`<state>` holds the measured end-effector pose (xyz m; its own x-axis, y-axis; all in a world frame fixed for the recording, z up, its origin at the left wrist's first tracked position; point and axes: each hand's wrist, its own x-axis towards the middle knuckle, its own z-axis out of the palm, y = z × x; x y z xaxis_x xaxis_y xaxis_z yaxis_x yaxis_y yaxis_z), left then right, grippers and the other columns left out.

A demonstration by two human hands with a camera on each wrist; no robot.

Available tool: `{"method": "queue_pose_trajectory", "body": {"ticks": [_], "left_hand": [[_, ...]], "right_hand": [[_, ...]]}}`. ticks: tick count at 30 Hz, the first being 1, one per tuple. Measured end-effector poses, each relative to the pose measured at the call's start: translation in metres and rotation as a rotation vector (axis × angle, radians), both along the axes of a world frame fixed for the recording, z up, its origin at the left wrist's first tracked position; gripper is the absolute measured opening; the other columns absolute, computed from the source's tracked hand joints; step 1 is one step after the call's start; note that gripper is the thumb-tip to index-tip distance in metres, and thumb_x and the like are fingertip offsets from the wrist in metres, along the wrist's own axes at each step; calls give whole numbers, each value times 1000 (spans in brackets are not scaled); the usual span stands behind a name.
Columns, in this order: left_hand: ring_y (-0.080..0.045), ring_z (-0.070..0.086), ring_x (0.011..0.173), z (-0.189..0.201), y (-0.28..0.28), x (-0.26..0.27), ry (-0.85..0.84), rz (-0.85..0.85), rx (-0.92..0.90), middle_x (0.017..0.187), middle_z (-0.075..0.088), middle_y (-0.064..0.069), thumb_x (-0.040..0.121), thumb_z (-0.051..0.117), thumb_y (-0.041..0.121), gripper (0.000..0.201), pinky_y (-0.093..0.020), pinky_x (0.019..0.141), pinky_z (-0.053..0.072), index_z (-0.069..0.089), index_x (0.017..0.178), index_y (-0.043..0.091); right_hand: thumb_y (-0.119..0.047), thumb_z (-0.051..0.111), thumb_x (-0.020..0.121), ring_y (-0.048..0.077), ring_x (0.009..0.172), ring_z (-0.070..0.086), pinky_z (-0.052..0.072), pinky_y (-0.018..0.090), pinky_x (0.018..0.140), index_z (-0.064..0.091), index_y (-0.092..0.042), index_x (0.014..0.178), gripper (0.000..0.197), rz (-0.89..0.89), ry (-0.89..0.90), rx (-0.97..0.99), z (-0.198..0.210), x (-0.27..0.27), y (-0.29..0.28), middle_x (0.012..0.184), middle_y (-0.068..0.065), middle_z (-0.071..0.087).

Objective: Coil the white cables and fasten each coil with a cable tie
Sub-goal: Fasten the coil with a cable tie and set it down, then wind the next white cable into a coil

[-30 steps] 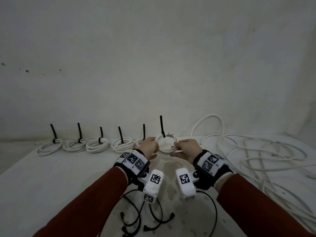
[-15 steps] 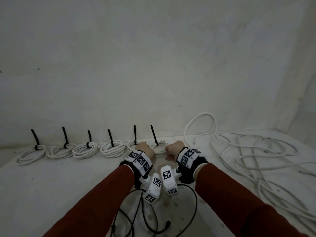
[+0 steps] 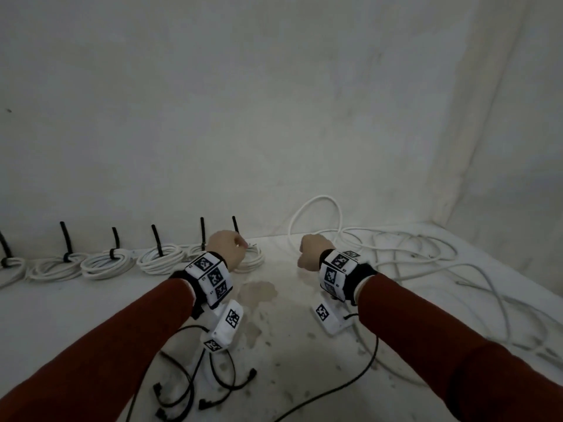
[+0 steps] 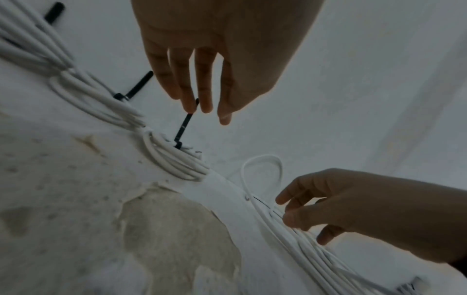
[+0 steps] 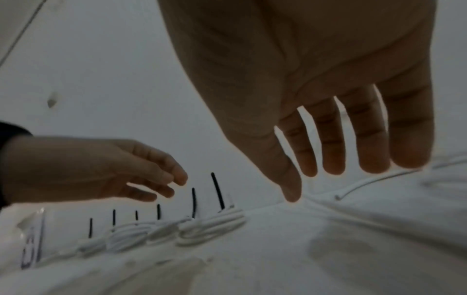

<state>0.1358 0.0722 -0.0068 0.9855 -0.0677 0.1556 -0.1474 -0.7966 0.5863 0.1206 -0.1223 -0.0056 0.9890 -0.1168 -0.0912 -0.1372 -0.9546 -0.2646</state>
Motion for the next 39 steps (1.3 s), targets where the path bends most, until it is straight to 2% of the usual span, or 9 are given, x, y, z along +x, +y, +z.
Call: {"method": "queue_pose_trajectory", "body": {"ticks": [4, 7, 14, 18, 21, 24, 30, 34, 39], "left_hand": [[-18, 59, 95, 1, -23, -13, -65, -99, 36, 101, 64, 4, 86, 52, 13, 20, -29, 87, 42, 63, 79, 29], [-13, 55, 105, 2, -43, -25, -179, -125, 173, 106, 61, 12, 89, 50, 23, 18, -36, 99, 24, 65, 92, 33], [-20, 41, 120, 8, -67, -37, -191, -319, 258, 123, 49, -1, 91, 50, 18, 25, -36, 100, 32, 61, 112, 26], [-24, 28, 131, 9, -67, -38, -242, -379, 308, 142, 36, -2, 91, 49, 9, 50, -40, 104, 34, 40, 138, 22], [-19, 24, 139, 21, -60, -32, -340, -372, 362, 151, 30, 7, 100, 38, 14, 44, -40, 110, 25, 37, 142, 26], [-19, 40, 130, 48, -45, -30, -512, -373, 364, 136, 50, 12, 100, 38, 27, 29, -40, 106, 26, 58, 121, 29], [-25, 39, 112, 111, -4, -49, -814, -249, 321, 105, 65, 11, 96, 48, 34, 23, -38, 93, 18, 67, 104, 25], [-19, 43, 67, 143, 28, -45, -903, -306, 59, 67, 54, 4, 97, 50, 22, 20, -31, 68, 35, 65, 91, 11], [-14, 51, 61, 167, 64, -46, -882, -129, -111, 79, 63, 4, 99, 44, 18, 24, -22, 60, 33, 62, 90, 5]], "right_hand": [[-23, 66, 87, 28, 106, 61, 43, 28, 72, 61, -2, 110, 32, 54, 142, -153, 0, -15, -28, 114, 13, 62], [-33, 77, 76, 25, 86, 63, 45, 27, 67, 59, -9, 80, 30, 82, 169, -216, -5, -23, -38, 103, 12, 68], [-24, 75, 76, 20, 73, 58, 51, 32, 71, 49, -13, 65, 31, 97, 201, -212, 0, -47, -42, 86, 9, 66], [-12, 56, 91, 27, 69, 66, 57, 39, 75, 49, -5, 85, 12, 120, 203, 220, 23, -64, -28, 87, 13, 66], [1, 45, 94, 21, 55, 63, 58, 35, 57, 44, -8, 90, 10, 185, 137, 646, 53, -79, -19, 84, 11, 65], [5, 44, 94, 17, 53, 53, 53, 29, 51, 45, -8, 95, 13, 255, 17, 775, 82, -91, -15, 83, 10, 62], [-4, 43, 99, 9, 42, 39, 37, 21, 38, 52, -9, 108, 13, 401, -166, 885, 126, -112, -6, 71, 2, 57], [-14, 39, 103, 10, 43, 34, 34, 22, 40, 53, -10, 117, 20, 504, -175, 827, 143, -126, -6, 66, 2, 52], [-18, 38, 104, 12, 46, 36, 37, 24, 45, 59, -8, 107, 23, 589, -229, 680, 149, -134, -14, 59, -1, 47]]}}
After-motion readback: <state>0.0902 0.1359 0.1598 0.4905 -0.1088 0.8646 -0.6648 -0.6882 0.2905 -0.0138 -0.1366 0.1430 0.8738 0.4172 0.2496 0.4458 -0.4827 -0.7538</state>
